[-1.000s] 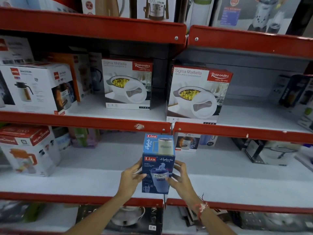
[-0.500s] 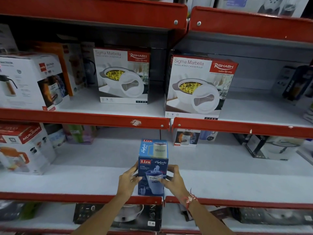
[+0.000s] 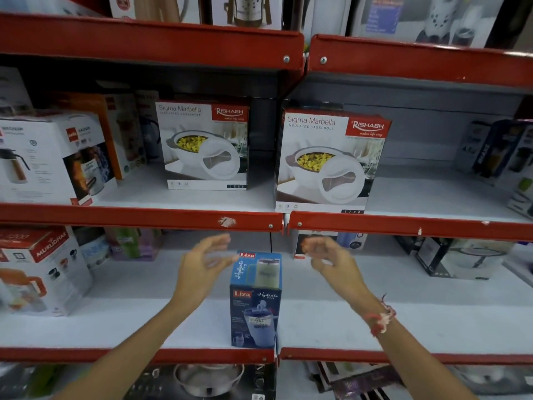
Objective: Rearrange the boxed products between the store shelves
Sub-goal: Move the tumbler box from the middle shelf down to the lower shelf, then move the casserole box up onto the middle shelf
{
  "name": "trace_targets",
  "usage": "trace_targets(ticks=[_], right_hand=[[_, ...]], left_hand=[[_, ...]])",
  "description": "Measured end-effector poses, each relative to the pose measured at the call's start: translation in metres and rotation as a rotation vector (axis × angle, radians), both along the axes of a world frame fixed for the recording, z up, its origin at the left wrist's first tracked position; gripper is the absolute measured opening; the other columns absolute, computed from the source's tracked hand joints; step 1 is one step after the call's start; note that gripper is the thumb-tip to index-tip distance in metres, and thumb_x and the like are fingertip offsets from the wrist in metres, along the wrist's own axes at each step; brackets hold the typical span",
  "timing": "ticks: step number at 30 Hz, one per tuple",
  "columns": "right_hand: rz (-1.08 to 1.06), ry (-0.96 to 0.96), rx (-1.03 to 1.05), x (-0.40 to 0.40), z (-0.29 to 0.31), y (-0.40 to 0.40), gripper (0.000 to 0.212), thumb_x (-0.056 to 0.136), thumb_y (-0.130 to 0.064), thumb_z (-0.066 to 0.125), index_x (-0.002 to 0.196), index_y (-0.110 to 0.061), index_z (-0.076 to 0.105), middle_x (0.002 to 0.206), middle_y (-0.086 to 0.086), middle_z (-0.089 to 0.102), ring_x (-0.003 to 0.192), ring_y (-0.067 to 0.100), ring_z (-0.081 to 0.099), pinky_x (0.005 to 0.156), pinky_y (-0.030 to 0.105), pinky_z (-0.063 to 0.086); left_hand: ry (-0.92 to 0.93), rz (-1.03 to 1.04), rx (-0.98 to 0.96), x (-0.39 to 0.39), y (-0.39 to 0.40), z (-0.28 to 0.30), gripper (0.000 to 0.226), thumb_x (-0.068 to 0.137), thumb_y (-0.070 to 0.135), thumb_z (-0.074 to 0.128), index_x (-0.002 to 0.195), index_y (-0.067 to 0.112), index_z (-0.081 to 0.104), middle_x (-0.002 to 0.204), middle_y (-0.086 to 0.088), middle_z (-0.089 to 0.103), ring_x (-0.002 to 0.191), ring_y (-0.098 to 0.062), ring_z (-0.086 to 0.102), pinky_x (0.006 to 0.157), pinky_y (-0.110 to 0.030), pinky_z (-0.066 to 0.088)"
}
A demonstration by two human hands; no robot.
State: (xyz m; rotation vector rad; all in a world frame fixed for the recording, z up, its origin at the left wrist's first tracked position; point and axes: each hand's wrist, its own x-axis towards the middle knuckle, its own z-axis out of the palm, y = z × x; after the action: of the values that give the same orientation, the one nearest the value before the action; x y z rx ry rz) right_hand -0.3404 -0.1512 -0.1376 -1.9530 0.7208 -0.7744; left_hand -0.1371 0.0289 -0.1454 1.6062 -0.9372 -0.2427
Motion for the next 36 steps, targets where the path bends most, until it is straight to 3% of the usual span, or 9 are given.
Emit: trace_targets(ticks=[4, 10, 14, 17, 22, 25, 28, 31, 36], right_hand=[[-0.105, -0.216, -0.162, 0.0, 0.063, -0.016, 0.027, 0.09, -0.006, 0.063, 0.113, -0.021, 0.063, 0.106, -0.013, 0.068, 0.094, -0.009, 0.063, 0.065, 0.005, 0.052], [-0.371, -0.445, -0.249, 0.008, 0.112, -0.061, 0.042, 0.086, -0.014, 0.069, 0.125, -0.021, 0.053, 0.127, -0.003, 0.056, 0.109, 0.009, 0.055, 0.092, 0.024, 0.049], [-0.538, -0.335, -0.264, 0.01, 0.09, -0.08, 0.073, 0.083, -0.026, 0.073, 0.144, -0.017, 0.034, 0.148, 0.011, 0.033, 0.135, 0.027, 0.035, 0.111, 0.045, 0.034], [-0.432, -0.271, -0.028, 0.014, 0.082, -0.094, 0.091, 0.084, -0.045, 0.067, 0.154, -0.023, 0.012, 0.161, 0.009, 0.017, 0.147, 0.03, 0.02, 0.117, 0.054, 0.024], [-0.245, -0.371, 0.033, 0.019, 0.102, -0.132, 0.057, 0.093, -0.038, 0.057, 0.145, -0.028, 0.035, 0.136, -0.003, 0.055, 0.122, 0.021, 0.055, 0.097, 0.04, 0.051], [-0.221, -0.396, -0.006, 0.017, 0.099, -0.125, 0.053, 0.093, -0.038, 0.058, 0.142, -0.034, 0.037, 0.125, -0.017, 0.055, 0.11, 0.004, 0.055, 0.087, 0.026, 0.048], [-0.202, -0.431, -0.022, 0.01, 0.111, -0.114, 0.053, 0.091, -0.037, 0.06, 0.14, -0.041, 0.039, 0.116, -0.035, 0.053, 0.102, -0.014, 0.052, 0.082, 0.019, 0.045], [-0.194, -0.456, -0.033, 0.005, 0.12, -0.094, 0.056, 0.091, -0.034, 0.062, 0.141, -0.038, 0.038, 0.122, -0.025, 0.055, 0.102, -0.014, 0.051, 0.088, 0.027, 0.048], [-0.181, -0.496, -0.049, -0.005, 0.14, -0.046, 0.057, 0.092, -0.031, 0.062, 0.143, -0.04, 0.039, 0.136, -0.017, 0.055, 0.114, -0.004, 0.052, 0.1, 0.036, 0.047]], left_hand=[[-0.081, 0.007, -0.182, -0.004, -0.047, 0.06, 0.042, 0.074, 0.023, 0.077, 0.113, 0.017, 0.065, 0.111, 0.001, 0.069, 0.104, -0.007, 0.063, 0.084, -0.017, 0.054], [-0.101, 0.053, -0.305, -0.006, -0.115, 0.107, 0.054, 0.078, 0.022, 0.076, 0.126, 0.015, 0.054, 0.13, -0.003, 0.059, 0.119, -0.015, 0.054, 0.095, -0.032, 0.05], [-0.025, 0.036, -0.156, -0.001, -0.132, 0.088, 0.074, 0.08, 0.024, 0.074, 0.142, 0.016, 0.035, 0.148, -0.009, 0.041, 0.135, -0.026, 0.039, 0.109, -0.042, 0.038], [0.014, -0.024, -0.01, 0.007, -0.145, 0.085, 0.073, 0.086, 0.028, 0.066, 0.146, 0.016, 0.028, 0.15, -0.009, 0.038, 0.138, -0.029, 0.035, 0.113, -0.044, 0.034], [-0.042, -0.105, -0.07, 0.011, -0.174, 0.115, 0.055, 0.092, 0.022, 0.057, 0.142, 0.016, 0.038, 0.138, -0.012, 0.055, 0.125, -0.027, 0.052, 0.104, -0.046, 0.045], [-0.062, -0.086, -0.128, 0.013, -0.161, 0.113, 0.055, 0.09, 0.024, 0.059, 0.142, 0.019, 0.039, 0.13, -0.008, 0.062, 0.113, -0.014, 0.059, 0.093, -0.03, 0.052], [-0.048, -0.104, -0.193, 0.014, -0.144, 0.122, 0.054, 0.088, 0.024, 0.061, 0.139, 0.022, 0.043, 0.125, -0.003, 0.065, 0.11, -0.011, 0.062, 0.093, -0.031, 0.055], [-0.012, -0.11, -0.227, 0.014, -0.12, 0.13, 0.05, 0.087, 0.021, 0.064, 0.135, 0.022, 0.049, 0.118, 0.003, 0.068, 0.104, -0.007, 0.065, 0.093, -0.047, 0.055], [0.02, -0.14, -0.257, 0.007, -0.071, 0.146, 0.037, 0.084, 0.023, 0.067, 0.11, 0.048, 0.062, 0.098, 0.024, 0.073, 0.1, -0.004, 0.067, 0.074, -0.035, 0.061]])
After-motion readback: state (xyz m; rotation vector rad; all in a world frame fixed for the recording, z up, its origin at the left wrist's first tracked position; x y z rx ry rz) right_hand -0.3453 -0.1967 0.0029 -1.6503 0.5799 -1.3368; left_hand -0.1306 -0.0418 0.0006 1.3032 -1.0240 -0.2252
